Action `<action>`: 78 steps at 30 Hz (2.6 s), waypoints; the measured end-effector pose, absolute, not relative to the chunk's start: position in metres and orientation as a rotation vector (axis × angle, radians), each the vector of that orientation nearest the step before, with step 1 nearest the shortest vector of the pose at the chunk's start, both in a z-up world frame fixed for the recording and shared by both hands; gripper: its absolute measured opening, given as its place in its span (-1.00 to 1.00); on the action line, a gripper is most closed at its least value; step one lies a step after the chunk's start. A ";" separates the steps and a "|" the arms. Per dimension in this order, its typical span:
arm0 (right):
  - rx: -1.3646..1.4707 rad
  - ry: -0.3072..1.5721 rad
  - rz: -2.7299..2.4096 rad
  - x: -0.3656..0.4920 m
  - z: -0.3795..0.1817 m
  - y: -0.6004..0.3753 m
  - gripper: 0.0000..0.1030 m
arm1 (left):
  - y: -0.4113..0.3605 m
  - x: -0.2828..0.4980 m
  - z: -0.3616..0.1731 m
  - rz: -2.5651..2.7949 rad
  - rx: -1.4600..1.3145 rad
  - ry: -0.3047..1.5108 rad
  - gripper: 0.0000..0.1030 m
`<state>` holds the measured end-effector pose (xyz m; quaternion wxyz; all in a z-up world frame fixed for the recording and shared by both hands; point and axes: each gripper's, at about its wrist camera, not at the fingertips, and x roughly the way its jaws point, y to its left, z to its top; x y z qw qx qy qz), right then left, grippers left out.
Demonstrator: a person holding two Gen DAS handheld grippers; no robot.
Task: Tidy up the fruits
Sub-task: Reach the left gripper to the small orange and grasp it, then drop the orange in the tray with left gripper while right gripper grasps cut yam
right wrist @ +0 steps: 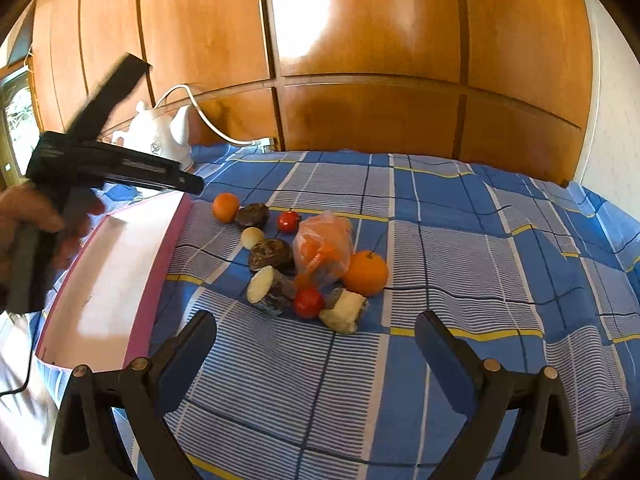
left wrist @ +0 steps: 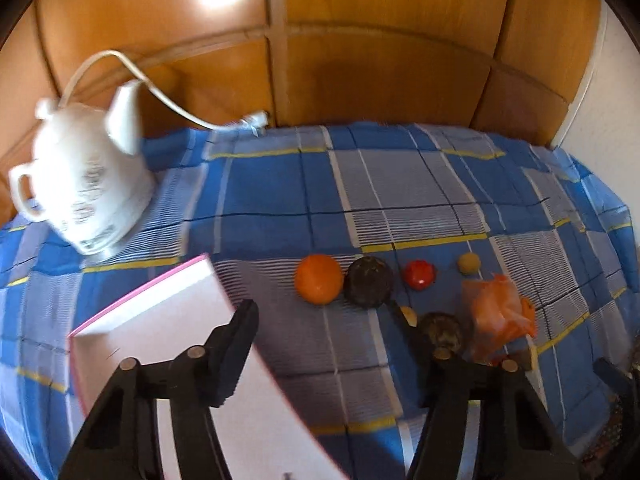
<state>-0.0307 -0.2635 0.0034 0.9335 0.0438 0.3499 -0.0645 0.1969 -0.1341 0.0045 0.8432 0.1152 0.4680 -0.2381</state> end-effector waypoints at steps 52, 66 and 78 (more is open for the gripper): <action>0.304 0.937 -0.094 0.026 -0.045 -0.311 -0.28 | 0.020 0.072 -0.006 -0.262 -0.100 0.856 -0.26; 0.199 0.940 -0.109 0.007 -0.042 -0.299 -0.34 | 0.041 0.140 -0.021 -0.052 -0.066 0.873 -0.24; 0.173 0.937 -0.104 0.008 -0.043 -0.297 -0.34 | 0.037 0.113 -0.007 -0.019 -0.040 0.791 0.05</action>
